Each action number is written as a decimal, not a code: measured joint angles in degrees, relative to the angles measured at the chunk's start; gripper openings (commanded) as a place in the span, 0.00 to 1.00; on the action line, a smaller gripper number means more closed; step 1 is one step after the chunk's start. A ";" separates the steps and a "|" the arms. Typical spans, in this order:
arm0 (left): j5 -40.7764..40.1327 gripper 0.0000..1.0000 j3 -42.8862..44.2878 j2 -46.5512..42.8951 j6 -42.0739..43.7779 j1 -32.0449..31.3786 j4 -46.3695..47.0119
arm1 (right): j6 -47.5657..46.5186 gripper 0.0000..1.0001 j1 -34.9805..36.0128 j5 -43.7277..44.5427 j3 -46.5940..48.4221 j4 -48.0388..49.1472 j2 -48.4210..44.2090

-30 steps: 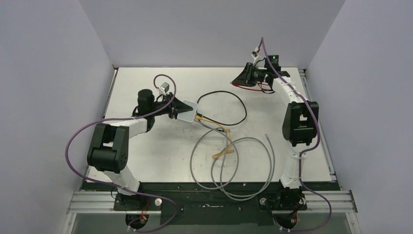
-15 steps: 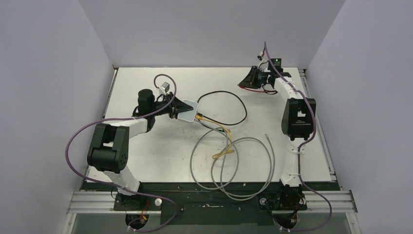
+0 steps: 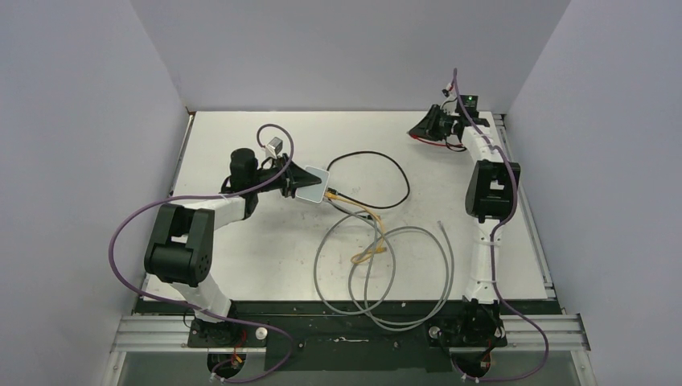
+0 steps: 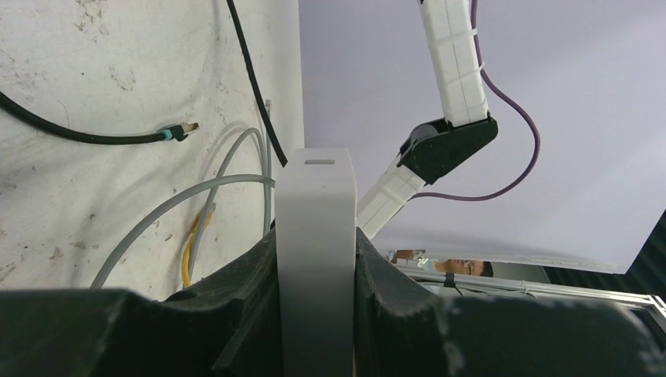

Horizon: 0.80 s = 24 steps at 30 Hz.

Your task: Pull the plug from the switch port

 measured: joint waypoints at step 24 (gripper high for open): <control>-0.72 0.00 0.00 -0.02 -1.16 -1.90 2.40 | 0.39 0.14 -1.70 6.99 -4.70 0.07 2.10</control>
